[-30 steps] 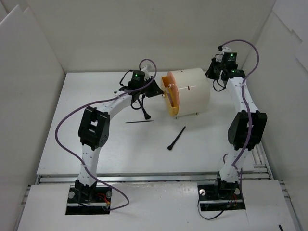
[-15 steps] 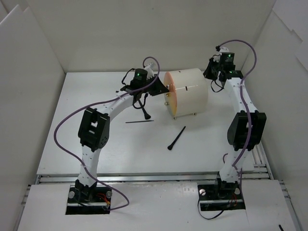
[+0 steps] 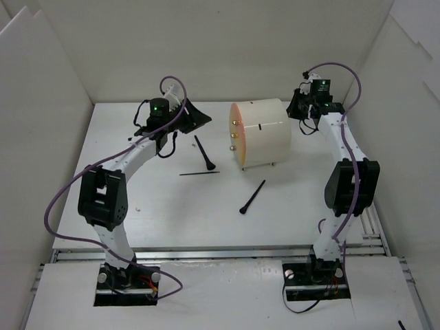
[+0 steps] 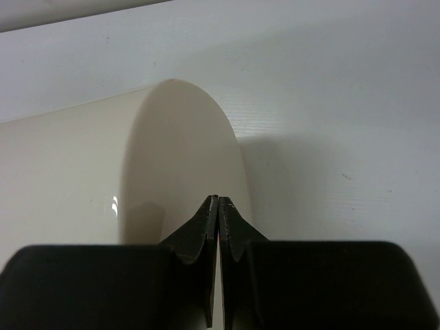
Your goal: Organize the makeup
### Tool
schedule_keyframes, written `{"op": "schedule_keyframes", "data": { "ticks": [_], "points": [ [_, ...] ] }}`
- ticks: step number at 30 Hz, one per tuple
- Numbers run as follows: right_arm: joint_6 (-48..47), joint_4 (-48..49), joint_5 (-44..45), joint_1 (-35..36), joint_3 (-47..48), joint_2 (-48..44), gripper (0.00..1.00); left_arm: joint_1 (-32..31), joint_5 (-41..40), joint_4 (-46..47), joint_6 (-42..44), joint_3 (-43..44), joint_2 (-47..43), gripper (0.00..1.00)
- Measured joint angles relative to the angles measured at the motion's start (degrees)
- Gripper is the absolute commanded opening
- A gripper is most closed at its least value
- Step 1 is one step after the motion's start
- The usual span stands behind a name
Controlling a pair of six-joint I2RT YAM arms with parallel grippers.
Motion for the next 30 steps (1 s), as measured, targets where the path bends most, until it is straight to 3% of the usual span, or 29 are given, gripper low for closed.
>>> {"op": "schedule_keyframes", "data": {
  "ticks": [5, 13, 30],
  "points": [
    [-0.02, -0.35, -0.15, -0.07, -1.09, -0.83, 0.0, -0.15, 1.7, 4.11, -3.74, -2.54, 2.45, 0.43],
    [-0.09, -1.07, -0.17, -0.22, -1.9, -1.7, 0.0, -3.43, 4.87, 8.94, -10.95, -5.33, 14.27, 0.44],
    [-0.28, -1.46, -1.01, -1.31, -1.99, -2.78, 0.0, -5.66, 7.45, 18.75, -19.17, 0.44, 23.5, 0.44]
  ]
}}
